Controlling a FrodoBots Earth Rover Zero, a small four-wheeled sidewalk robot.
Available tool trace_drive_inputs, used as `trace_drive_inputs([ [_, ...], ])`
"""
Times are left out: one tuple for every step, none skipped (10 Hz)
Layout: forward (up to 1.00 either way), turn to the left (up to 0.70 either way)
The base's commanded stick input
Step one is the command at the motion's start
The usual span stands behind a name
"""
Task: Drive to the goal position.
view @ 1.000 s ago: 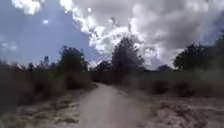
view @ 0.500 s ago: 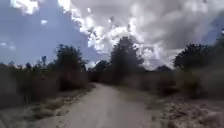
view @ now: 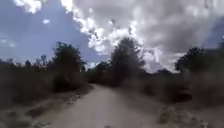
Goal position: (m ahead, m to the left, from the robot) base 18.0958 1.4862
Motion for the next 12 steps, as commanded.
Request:
trace_drive_inputs([
  [0.85,0.0],
  [0.85,0.0],
  [0.85,0.0],
  [0.85,0.0],
  [0.85,0.0],
  [0.85,0.0],
  [0.85,0.0],
  [0.85,0.0],
  [0.85,0.0],
  [0.85,0.0],
  [0.85,0.0],
  [0.85,0.0],
])
